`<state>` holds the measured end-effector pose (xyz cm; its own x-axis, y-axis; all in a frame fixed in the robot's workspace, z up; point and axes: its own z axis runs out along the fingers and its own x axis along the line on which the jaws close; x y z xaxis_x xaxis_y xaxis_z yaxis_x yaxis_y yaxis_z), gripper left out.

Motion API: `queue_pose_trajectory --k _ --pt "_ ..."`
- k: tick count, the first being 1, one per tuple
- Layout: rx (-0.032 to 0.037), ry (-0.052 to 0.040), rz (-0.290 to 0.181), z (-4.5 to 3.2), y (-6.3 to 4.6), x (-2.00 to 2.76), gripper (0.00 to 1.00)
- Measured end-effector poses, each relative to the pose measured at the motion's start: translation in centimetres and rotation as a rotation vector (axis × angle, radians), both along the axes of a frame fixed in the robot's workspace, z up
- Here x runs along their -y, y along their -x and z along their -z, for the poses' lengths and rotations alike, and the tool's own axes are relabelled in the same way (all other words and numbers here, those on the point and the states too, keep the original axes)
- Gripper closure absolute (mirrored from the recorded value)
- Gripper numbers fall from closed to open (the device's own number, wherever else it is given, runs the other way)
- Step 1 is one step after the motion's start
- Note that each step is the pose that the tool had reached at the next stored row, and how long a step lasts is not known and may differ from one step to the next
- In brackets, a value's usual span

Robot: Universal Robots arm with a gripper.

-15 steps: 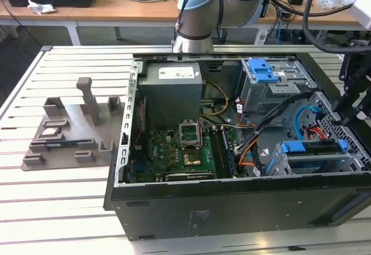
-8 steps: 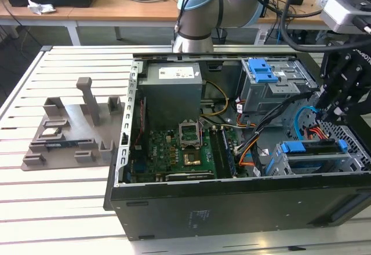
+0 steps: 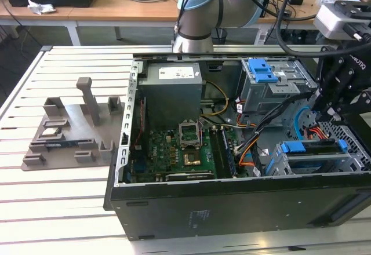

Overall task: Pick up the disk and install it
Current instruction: 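Insert the second disk wire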

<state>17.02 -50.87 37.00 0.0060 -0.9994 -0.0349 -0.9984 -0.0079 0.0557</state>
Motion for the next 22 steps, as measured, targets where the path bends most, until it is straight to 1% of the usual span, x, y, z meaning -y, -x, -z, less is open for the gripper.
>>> queue_pose_trajectory --k 2,3,4,6,7,8,11,12,14,15,16,22 --pt "0.0000 -0.0001 0.000 0.01 0.0 0.00 0.78" --pt "0.0000 -0.0001 0.000 0.01 0.0 0.00 0.78" --pt "0.0000 -0.0001 0.000 0.01 0.0 0.00 0.84" --pt "0.0000 -0.0002 0.000 0.02 0.0 0.02 0.84" --pt "0.0000 -0.0006 0.000 0.04 0.0 0.10 0.84" --pt "0.0001 -0.0002 0.000 0.05 0.1 0.52 0.84" --pt "0.0000 -0.0003 -0.001 0.43 0.7 1.49 0.84" --pt "0.0001 0.0000 -0.002 0.67 0.7 1.73 0.84" --pt "0.0001 0.0004 -0.002 0.93 0.7 1.98 0.84" --pt "0.0000 0.0008 -0.002 1.05 0.7 2.28 0.84" --pt "0.0001 0.0009 -0.002 1.12 0.7 2.47 0.84" --pt "0.0001 0.0015 -0.003 1.50 0.7 2.82 0.84"
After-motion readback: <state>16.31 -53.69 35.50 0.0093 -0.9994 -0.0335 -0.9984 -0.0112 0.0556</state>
